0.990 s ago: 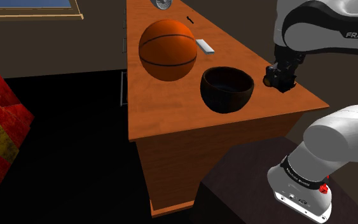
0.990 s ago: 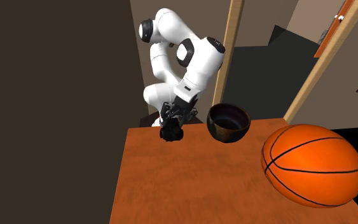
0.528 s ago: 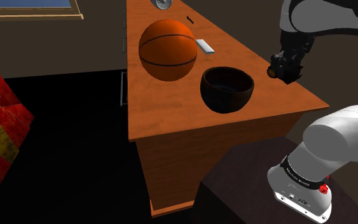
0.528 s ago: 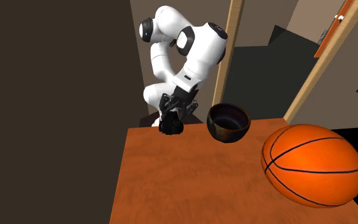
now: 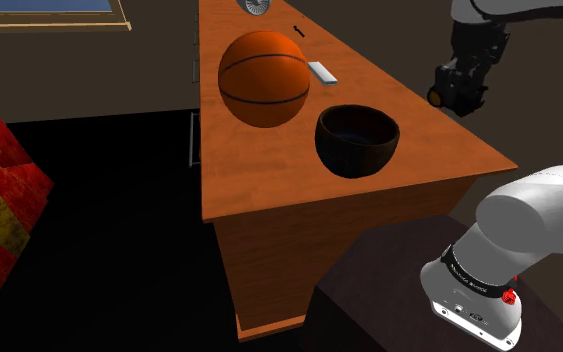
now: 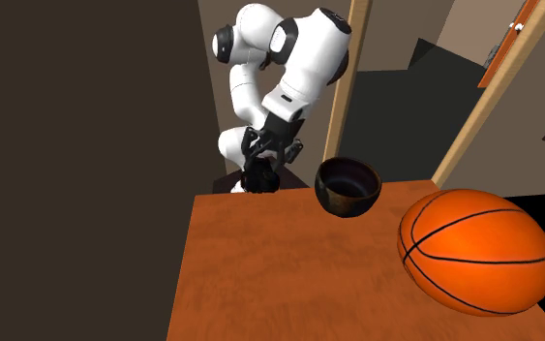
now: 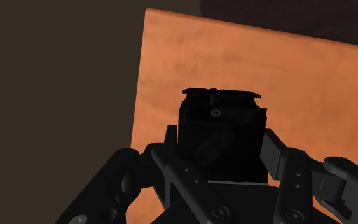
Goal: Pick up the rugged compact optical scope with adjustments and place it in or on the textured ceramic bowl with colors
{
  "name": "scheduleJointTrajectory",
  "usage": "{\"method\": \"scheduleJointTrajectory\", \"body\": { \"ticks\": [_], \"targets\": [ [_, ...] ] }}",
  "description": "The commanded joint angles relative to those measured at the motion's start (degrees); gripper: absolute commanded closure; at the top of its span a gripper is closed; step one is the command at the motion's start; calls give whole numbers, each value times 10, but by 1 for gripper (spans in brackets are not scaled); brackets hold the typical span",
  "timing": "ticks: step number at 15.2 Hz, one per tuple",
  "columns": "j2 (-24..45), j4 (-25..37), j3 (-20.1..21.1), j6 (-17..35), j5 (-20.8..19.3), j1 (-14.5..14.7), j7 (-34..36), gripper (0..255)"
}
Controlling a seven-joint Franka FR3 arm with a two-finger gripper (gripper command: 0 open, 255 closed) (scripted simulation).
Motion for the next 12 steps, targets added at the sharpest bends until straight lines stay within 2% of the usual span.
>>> {"method": "scheduleJointTrajectory", "body": {
  "ticks": [1,11,12],
  "targets": [
    [5,19,0,-13,-1,-2,-5,255],
    [33,108,-1,-69,-8,-12,-28,255],
    [38,115,13,-74,3,-10,-15,255]
  ]
}}
